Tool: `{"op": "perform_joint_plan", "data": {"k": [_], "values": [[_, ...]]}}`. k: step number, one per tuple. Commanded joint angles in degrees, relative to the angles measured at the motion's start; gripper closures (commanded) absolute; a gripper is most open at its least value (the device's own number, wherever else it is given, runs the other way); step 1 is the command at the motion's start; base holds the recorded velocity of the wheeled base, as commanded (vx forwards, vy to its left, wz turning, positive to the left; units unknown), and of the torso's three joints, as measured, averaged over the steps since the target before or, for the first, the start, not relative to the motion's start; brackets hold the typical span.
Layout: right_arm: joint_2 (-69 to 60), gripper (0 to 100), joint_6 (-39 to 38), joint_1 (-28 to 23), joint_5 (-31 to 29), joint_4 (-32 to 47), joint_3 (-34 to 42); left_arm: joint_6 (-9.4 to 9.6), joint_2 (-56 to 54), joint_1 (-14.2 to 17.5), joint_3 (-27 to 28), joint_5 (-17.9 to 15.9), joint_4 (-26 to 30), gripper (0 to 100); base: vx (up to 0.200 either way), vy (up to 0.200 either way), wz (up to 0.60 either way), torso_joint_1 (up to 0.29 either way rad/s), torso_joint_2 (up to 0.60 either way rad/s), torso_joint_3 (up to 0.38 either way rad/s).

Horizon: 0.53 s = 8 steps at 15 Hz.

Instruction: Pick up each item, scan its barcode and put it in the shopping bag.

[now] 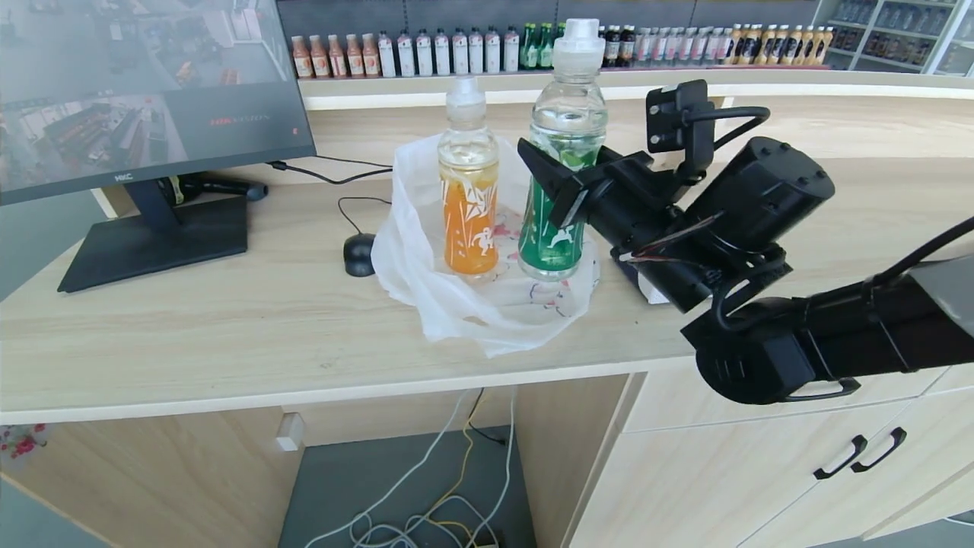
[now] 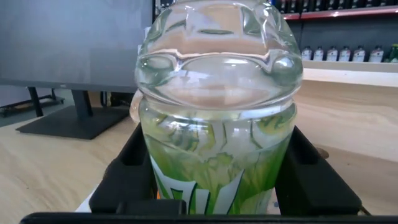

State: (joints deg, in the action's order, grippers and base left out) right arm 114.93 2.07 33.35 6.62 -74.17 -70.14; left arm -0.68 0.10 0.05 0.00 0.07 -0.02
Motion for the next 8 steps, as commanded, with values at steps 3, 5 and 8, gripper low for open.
{"op": "perform_joint_plan", "data": {"k": [3,5,8], "values": [[7.9,100,-0.1,-2.9,0.1,0.8,-7.7,-0.02,0.1,0.0,0.0,0.0,-0.1,0,0.000,0.000,0.00,0.000,0.00,0.000],[8.7,100,-0.1,-3.4,0.1,1.1,-9.6,-0.02,0.0,0.0,0.0,0.0,-0.1,0,0.000,0.000,0.00,0.000,0.00,0.000],[10.0,100,-0.1,-4.2,0.1,3.2,-12.6,-0.02,0.0,0.0,0.0,0.0,0.0,0,0.000,0.000,0.00,0.000,0.00,0.000]]}}
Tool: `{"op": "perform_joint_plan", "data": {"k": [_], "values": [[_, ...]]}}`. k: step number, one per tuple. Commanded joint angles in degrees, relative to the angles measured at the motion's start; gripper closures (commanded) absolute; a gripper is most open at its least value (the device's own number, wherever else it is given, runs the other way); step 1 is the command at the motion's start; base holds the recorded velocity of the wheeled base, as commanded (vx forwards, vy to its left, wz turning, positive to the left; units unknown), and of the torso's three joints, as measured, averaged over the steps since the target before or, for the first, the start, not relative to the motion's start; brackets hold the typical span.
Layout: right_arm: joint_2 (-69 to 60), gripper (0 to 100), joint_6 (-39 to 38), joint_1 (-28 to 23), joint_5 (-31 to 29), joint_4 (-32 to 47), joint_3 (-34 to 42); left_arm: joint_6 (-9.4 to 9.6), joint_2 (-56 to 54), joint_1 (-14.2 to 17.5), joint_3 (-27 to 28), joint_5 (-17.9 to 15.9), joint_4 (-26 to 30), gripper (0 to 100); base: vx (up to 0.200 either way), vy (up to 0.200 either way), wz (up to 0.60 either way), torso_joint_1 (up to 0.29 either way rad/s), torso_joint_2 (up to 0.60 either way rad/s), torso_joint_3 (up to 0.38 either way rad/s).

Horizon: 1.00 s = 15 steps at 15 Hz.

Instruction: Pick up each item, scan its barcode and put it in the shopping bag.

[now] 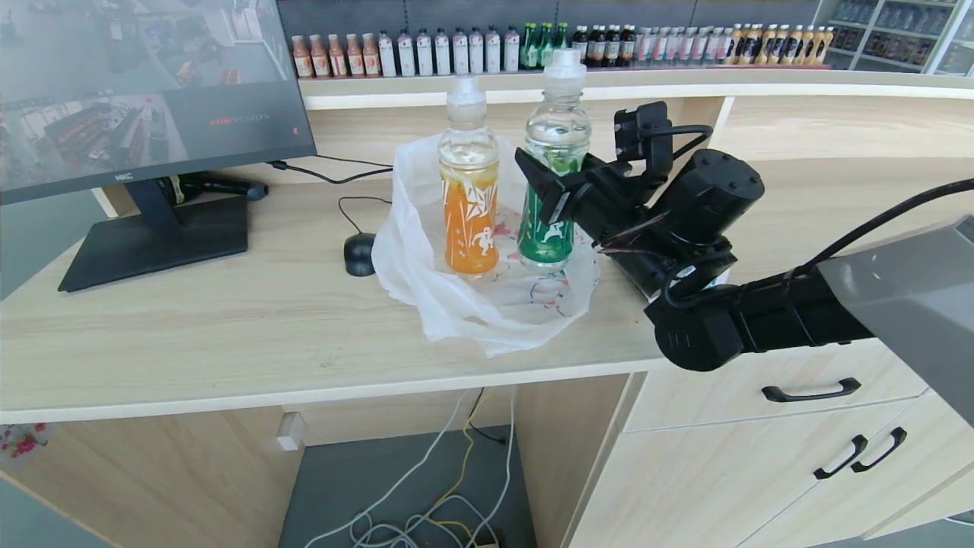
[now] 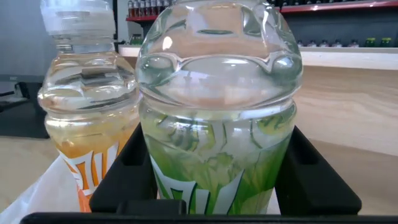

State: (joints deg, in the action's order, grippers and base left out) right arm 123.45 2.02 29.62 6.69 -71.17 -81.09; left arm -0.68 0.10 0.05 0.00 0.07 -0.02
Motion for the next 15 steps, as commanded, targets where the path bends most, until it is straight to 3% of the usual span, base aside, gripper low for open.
{"op": "perform_joint_plan", "data": {"k": [1,7,15], "values": [[2.5,100,0.1,-0.7,0.1,0.3,-3.0,-0.02,0.1,0.0,0.0,0.0,0.0,0,0.000,0.000,0.00,0.000,0.00,0.000],[5.9,100,0.0,-0.8,0.0,2.4,-8.4,-0.02,0.0,0.0,0.0,0.0,0.0,0,0.000,0.000,0.00,0.000,0.00,0.000],[6.7,100,0.0,-0.7,0.0,2.0,-7.9,-0.02,0.0,0.0,0.0,0.0,-0.1,0,0.000,0.000,0.00,0.000,0.00,0.000]]}}
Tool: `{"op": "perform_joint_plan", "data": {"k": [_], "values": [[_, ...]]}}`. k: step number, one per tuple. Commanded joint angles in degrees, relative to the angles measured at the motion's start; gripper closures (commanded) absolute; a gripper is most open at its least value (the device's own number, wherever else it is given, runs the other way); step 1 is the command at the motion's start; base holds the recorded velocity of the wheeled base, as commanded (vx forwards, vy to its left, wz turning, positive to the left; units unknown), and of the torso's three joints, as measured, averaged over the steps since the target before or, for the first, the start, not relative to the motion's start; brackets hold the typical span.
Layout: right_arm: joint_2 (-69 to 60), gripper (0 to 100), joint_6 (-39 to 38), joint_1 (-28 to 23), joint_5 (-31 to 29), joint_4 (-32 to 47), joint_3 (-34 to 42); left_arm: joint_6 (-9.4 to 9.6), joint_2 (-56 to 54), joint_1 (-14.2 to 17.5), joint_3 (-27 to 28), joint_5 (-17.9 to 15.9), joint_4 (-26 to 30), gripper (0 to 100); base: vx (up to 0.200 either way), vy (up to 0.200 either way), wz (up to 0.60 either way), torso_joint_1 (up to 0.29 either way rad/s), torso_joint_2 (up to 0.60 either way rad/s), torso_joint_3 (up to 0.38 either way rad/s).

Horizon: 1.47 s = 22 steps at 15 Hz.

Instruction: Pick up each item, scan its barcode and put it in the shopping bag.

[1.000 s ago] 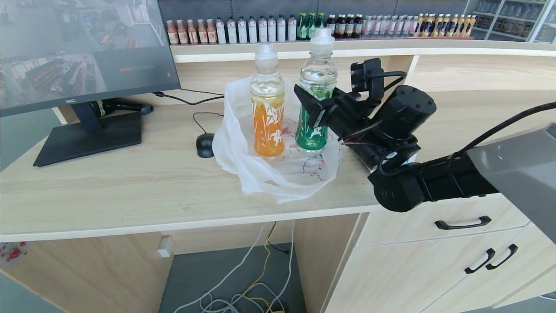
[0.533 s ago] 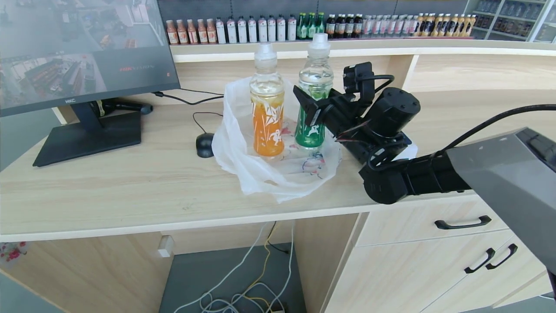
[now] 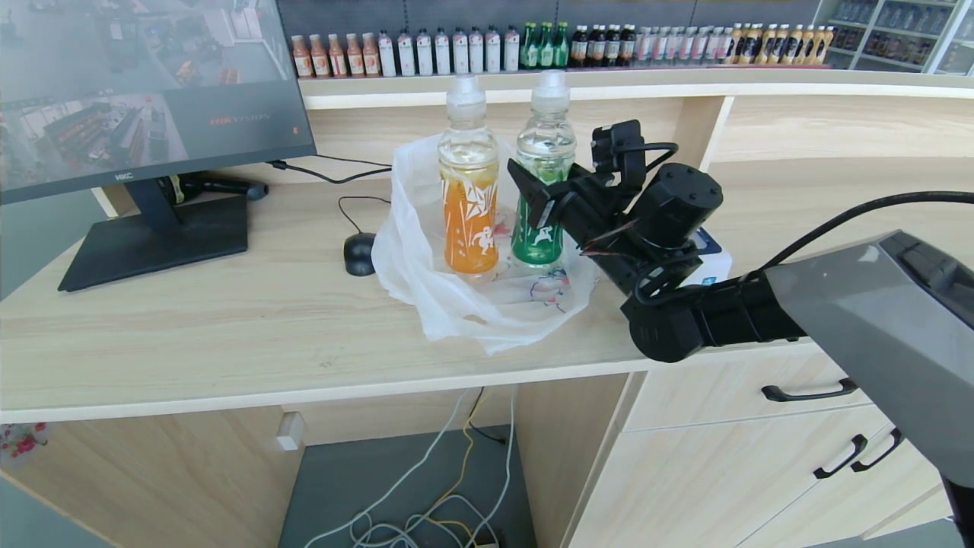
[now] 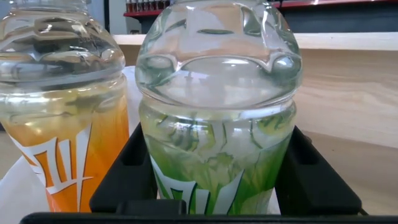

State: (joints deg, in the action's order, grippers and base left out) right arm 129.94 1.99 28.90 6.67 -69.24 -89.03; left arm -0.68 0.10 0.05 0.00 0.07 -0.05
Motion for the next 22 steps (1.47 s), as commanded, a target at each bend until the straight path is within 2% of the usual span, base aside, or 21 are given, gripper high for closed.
{"op": "perform_joint_plan", "data": {"k": [1,9,17,18,22], "values": [[0.3,100,0.0,0.2,0.0,0.1,0.1,-0.02,0.0,0.0,0.0,0.0,0.0,0,0.000,0.000,0.00,0.000,0.00,0.000],[0.1,100,0.1,0.5,0.0,-1.9,4.7,-0.02,0.0,0.0,0.0,0.0,0.0,0,0.000,0.000,0.00,0.000,0.00,0.000],[-0.3,100,0.0,0.5,0.1,-1.8,5.4,-0.02,0.1,0.0,0.0,0.0,0.0,0,0.000,0.000,0.00,0.000,0.00,0.000],[-0.5,0,0.0,0.5,0.1,-1.8,5.4,-0.02,0.0,0.0,0.0,0.0,0.0,0,0.000,0.000,0.00,0.000,0.00,0.000],[-1.1,0,0.0,0.4,0.0,-3.0,6.8,-0.02,0.0,0.0,0.0,0.0,0.0,0,0.000,0.000,0.00,0.000,0.00,0.000]]}}
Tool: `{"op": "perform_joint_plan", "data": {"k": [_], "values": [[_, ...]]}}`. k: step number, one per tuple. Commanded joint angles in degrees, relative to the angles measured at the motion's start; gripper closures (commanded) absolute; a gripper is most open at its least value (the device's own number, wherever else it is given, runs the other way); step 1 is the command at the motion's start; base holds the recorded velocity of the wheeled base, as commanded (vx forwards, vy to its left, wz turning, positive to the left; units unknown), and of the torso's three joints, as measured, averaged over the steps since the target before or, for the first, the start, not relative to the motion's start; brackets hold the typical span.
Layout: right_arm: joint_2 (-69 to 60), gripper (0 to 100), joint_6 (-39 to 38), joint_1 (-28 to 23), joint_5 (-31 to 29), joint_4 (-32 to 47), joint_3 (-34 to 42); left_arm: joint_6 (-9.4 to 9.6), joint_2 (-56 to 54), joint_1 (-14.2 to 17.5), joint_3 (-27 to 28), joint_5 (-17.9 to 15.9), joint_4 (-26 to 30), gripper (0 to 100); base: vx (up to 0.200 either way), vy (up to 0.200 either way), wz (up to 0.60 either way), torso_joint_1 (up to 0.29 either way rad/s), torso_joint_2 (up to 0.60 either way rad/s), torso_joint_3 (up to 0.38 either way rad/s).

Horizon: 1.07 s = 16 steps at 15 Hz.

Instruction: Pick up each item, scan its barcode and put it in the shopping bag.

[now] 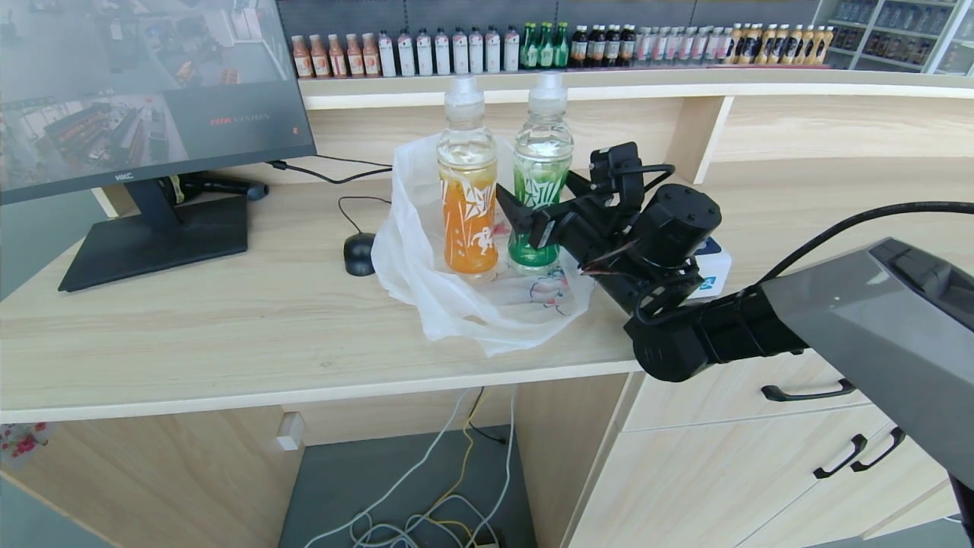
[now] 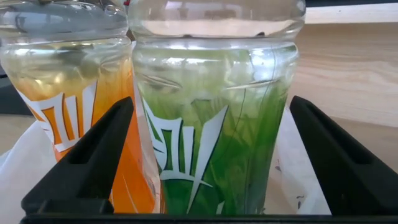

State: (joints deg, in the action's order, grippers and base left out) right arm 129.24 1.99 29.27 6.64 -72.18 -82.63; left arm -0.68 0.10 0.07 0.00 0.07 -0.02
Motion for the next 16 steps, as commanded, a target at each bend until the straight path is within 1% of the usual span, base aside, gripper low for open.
{"op": "perform_joint_plan", "data": {"k": [1,5,9,13,15,16], "values": [[-0.5,0,0.0,0.0,0.0,-0.2,0.5,-0.02,0.0,0.0,0.0,0.0,0.0,0,0.000,0.000,0.00,0.000,0.00,0.000],[-1.3,0,0.0,0.0,0.0,-0.2,0.5,-0.02,0.0,0.0,0.0,0.0,0.0,0,0.000,0.000,0.00,0.000,0.00,0.000],[-4.4,0,0.4,0.1,0.0,-1.6,5.1,-0.02,0.0,0.0,0.0,0.0,-0.1,0,0.000,0.000,0.00,0.000,0.00,0.000],[-12.3,0,0.6,0.3,-0.1,-2.7,12.9,-0.02,0.0,0.0,0.0,0.0,-0.1,0,0.000,0.000,0.00,0.000,0.00,0.000],[-16.7,0,0.5,0.2,-0.1,-3.3,18.9,-0.02,0.0,0.0,0.0,0.0,-0.1,0,0.000,0.000,0.00,0.000,0.00,0.000],[-18.6,0,0.4,0.2,-0.1,-5.1,22.4,-0.02,0.1,0.0,0.0,0.0,-0.1,0,0.000,0.000,0.00,0.000,0.00,0.000]]}}
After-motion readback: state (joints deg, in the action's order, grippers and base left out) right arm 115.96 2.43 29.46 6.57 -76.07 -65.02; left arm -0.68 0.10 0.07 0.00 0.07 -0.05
